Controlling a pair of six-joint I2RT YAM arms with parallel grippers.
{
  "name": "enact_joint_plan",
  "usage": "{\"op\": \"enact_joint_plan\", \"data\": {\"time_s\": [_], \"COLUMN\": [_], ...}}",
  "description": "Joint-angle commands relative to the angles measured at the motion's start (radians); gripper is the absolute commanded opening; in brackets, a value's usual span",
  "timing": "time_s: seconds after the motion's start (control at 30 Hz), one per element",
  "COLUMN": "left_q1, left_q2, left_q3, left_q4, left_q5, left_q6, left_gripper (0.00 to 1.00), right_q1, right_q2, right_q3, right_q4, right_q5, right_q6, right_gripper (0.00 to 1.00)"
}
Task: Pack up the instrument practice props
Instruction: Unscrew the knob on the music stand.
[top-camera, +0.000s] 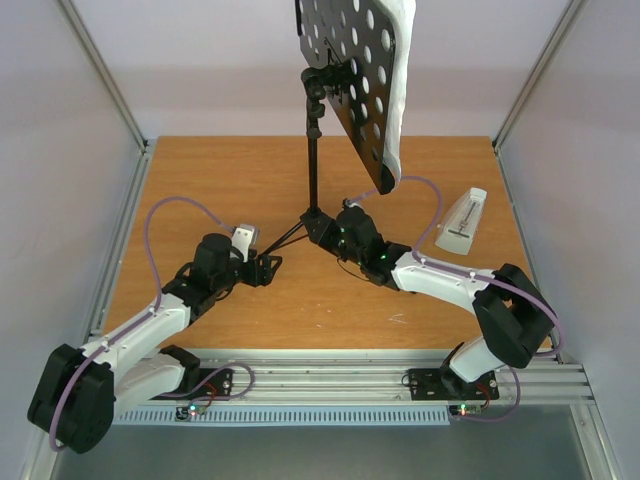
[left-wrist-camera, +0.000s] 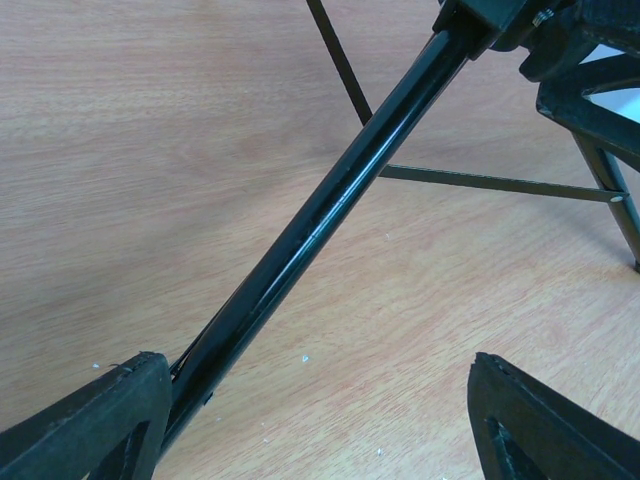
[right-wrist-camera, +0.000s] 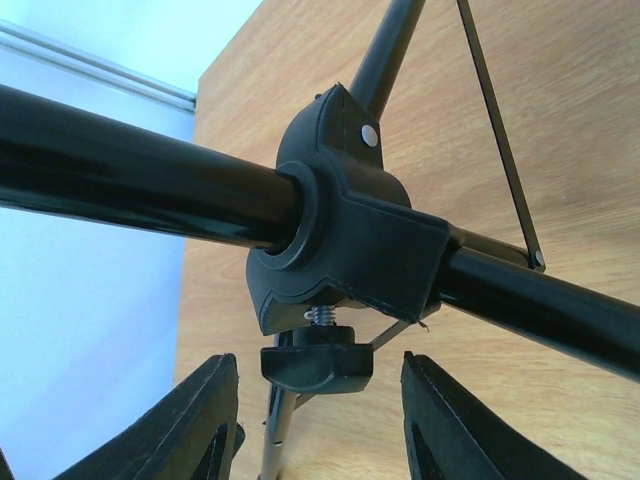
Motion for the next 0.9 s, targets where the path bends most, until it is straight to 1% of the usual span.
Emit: {"op": "enact_joint_plan", "data": {"time_s": [0.0,0.23,0.5,0.73,0.87], "left_q1": [-0.004,-0.004,-0.004,-0.004,-0.004], "left_q2": [0.000,-0.001,-0.003,0.003,0.007], "left_q3": [0.022,0.022,0.023,0.024,0.025], "left_q4": [0.021,0.019,0.017,0.018,0.020], "left_q5": [0.007,0.007,0.008,0.008,0.008], "left_q6": [0.011,0.013,0.014,0.014,0.014], "left_gripper": [0.82,0.82,0.82,0.82,0.82], "right_q1": [-0.007,-0.007,-0.006,0.015,0.054], "right_q2": [0.013,0.024,0.010,-0.013,-0.016], "right_q3": [0.032,0.038,0.035,0.051,0.076], "right_q4": [0.034,0.047,0.036,-0.036,-0.112], "right_q5": [0.017,0.017,0.038,0.115,0.229], "right_q6": [0.002,0.002,-0.035,-0.166,-0.265], "right_gripper": [0.46,0.37,0.31,0.29,0.29]}}
